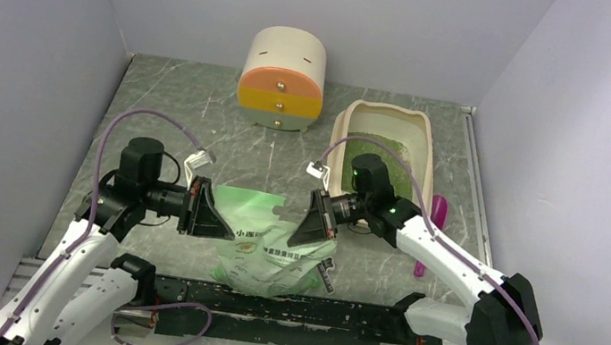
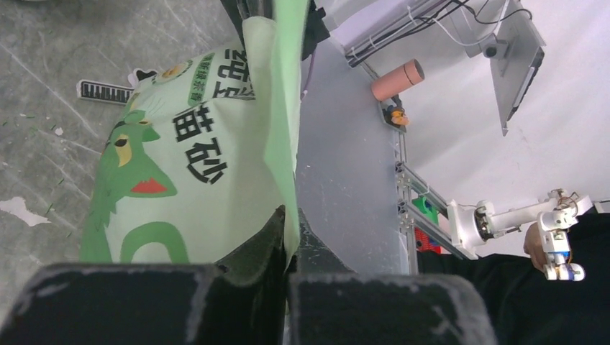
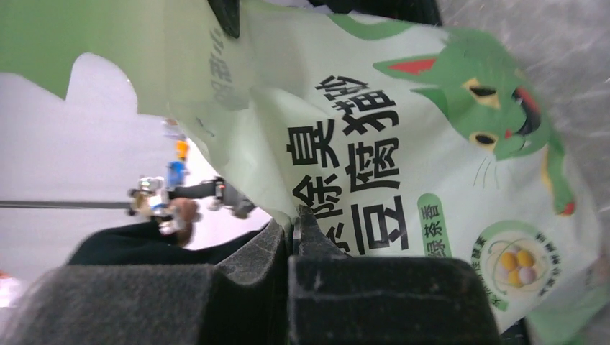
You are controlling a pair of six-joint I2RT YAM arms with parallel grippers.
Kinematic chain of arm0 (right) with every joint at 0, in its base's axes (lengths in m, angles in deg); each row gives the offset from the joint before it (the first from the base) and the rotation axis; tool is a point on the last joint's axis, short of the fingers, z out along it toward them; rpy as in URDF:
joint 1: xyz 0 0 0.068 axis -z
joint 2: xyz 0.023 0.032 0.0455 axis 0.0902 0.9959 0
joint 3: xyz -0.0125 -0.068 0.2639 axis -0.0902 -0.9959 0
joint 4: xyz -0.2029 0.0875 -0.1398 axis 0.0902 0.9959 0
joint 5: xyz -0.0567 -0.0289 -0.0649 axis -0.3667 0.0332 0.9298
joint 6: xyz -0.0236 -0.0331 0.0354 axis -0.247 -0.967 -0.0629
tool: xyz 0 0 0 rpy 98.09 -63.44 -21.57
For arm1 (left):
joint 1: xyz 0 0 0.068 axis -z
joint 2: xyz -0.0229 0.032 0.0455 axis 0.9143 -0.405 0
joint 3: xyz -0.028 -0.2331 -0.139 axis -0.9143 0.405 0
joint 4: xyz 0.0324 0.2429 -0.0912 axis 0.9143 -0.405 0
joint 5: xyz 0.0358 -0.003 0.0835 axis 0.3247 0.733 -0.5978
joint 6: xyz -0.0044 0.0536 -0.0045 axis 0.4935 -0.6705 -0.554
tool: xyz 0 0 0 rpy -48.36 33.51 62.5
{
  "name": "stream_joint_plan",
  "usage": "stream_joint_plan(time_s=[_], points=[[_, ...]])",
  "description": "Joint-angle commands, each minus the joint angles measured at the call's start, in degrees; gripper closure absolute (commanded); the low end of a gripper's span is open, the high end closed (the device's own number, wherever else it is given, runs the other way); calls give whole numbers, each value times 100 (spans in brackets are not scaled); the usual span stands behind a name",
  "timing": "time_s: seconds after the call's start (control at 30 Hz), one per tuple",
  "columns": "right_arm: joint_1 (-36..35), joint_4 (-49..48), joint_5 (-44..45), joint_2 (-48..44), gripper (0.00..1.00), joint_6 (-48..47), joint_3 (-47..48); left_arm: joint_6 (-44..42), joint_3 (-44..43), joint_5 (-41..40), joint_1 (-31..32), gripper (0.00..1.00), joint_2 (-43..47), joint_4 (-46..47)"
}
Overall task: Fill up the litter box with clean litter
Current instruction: Close the cat litter bag at the center of the board.
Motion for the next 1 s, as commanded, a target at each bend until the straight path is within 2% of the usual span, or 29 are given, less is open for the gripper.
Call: stream_joint_plan(time_s=[0.0,0.07,0.1,0.13,0.23,0.27,0.33,0.5,0.53,0.6,0.67,0.7,0.73,0.77,0.8,0.83,0.9,0.97], points=[[78,-781,-903,-253,100,1547,-587,-520,-307,-34,-41,86,-53,-820],[74,-633,-899,-242,100,1455,-567,-639,-457,-438,-51,53,-24,-902],[66,-475,-855,-217,100,1340,-500,-591,-511,-632,-51,45,26,-795],[47,-321,-803,-194,100,1218,-441,-427,-487,-614,-51,41,88,-457],[-62,-830,-783,-169,100,1666,-503,962,54,-157,-52,35,214,1263],[-118,-1131,-716,-168,100,1935,-597,1209,202,-79,-44,34,247,1537],[-249,-1580,-635,-129,100,2354,-744,1163,283,45,-42,32,237,1554],[-302,-1826,-553,-47,100,2523,-748,791,363,136,45,32,115,1214],[-305,-1800,-552,-28,100,2502,-716,1059,498,123,83,31,139,1560],[-304,-1751,-583,7,100,2477,-655,2095,907,118,220,32,227,2964],[-305,-1695,-617,36,100,2458,-637,3158,1329,-88,460,38,233,4604],[-304,-1648,-615,44,100,2432,-626,3403,1469,-154,604,45,160,5065],[-304,-1583,-621,53,100,2393,-617,3525,1561,-198,778,58,69,5347],[-303,-1520,-649,55,100,2344,-596,3447,1587,-232,1000,75,-25,5261],[-288,-1470,-675,36,100,2306,-575,3119,1522,-294,1105,87,-88,4815],[-264,-1470,-713,20,100,2301,-575,2732,1417,-377,1139,94,-84,4238],[-181,-1449,-845,-41,100,2263,-585,2130,1213,-436,1131,95,-19,3318],[-12,-1122,-1027,-90,100,1959,-554,1871,1050,-377,1082,95,129,2800]])
